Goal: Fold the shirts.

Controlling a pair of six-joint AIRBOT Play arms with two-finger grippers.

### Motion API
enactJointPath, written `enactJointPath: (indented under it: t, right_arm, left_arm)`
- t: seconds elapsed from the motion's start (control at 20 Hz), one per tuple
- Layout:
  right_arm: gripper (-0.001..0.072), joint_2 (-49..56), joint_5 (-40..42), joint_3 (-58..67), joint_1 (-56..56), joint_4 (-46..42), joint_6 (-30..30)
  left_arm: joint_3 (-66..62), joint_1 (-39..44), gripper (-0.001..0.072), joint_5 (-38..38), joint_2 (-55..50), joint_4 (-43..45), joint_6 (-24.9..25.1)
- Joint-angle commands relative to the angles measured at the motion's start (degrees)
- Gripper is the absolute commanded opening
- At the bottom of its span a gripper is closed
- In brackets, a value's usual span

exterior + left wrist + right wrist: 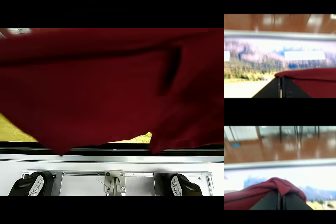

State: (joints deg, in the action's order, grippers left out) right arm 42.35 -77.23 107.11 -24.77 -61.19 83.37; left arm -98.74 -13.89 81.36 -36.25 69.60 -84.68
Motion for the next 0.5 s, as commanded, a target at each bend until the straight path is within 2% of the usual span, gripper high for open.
enactJointPath:
  t: [0.0,0.2,0.35,0.45]
  right_arm:
    - [0.0067,2.1,-10.6,-4.4,0.0,-7.1,1.1]
    - [0.0067,9.9,-4.9,-17.6,0.2,-6.3,1.0]
    - [0.0066,20.0,7.7,-22.0,5.6,-6.3,0.4]
    - [0.0067,27.7,18.9,-22.0,11.5,-6.2,0.5]
  left_arm:
    - [8.9,-0.1,0.0039,6.7,-0.4,2.7,0.0]
    - [22.6,-0.1,0.0040,-1.6,-5.4,2.6,-0.4]
    - [26.1,0.0,0.0040,-12.0,-13.6,-0.8,-1.1]
    - [26.1,0.0,0.0041,-19.6,-19.6,-5.4,0.1]
